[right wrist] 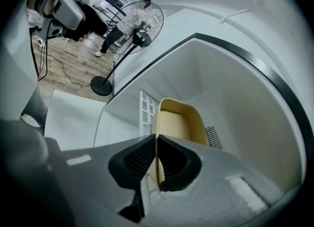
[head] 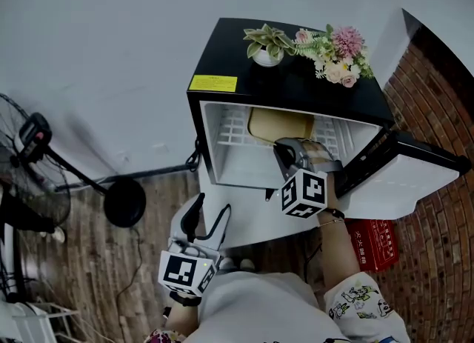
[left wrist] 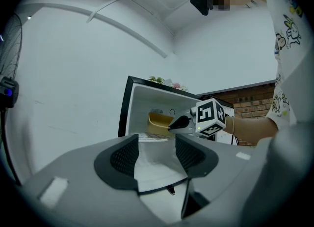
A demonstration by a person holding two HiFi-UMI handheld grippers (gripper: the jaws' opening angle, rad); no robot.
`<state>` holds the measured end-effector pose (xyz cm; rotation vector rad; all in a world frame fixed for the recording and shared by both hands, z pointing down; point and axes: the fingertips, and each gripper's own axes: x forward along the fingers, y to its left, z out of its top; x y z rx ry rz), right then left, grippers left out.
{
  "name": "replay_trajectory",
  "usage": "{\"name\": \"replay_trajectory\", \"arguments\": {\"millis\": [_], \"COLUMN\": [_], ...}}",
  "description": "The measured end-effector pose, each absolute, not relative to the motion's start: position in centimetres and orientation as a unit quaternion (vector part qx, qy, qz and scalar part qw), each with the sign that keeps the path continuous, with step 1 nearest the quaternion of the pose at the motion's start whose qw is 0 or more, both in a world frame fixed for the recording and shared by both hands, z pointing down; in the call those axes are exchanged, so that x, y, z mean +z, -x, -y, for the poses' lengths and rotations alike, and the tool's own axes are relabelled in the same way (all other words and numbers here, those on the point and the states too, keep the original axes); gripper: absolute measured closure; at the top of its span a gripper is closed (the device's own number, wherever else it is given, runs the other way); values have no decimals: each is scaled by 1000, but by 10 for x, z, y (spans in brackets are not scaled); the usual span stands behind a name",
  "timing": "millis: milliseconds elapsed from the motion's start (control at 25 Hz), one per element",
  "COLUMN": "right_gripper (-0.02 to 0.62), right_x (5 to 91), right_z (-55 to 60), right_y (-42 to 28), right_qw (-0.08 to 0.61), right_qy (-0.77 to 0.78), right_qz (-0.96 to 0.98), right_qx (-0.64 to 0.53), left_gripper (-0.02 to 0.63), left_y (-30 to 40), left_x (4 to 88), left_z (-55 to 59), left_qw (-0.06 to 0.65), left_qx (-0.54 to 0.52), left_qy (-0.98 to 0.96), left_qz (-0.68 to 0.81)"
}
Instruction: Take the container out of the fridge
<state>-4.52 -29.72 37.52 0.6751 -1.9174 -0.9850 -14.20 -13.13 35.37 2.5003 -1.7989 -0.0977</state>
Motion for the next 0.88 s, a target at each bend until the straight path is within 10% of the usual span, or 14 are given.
{"name": "replay_trajectory", "arguments": {"millis": [880], "right_gripper": [577], "right_x": [381], "right_z": [233], "right_y": [16], "right_qw": [400], "right_qy": [-287], "right_qz": [803], "right_qx": [-337], "left_gripper": [374], "left_y": [139], "left_x": [354], "left_z": [111], "left_qw": [29], "left_qx": [-25], "left_qy": [-811], "left_qz": [584]}}
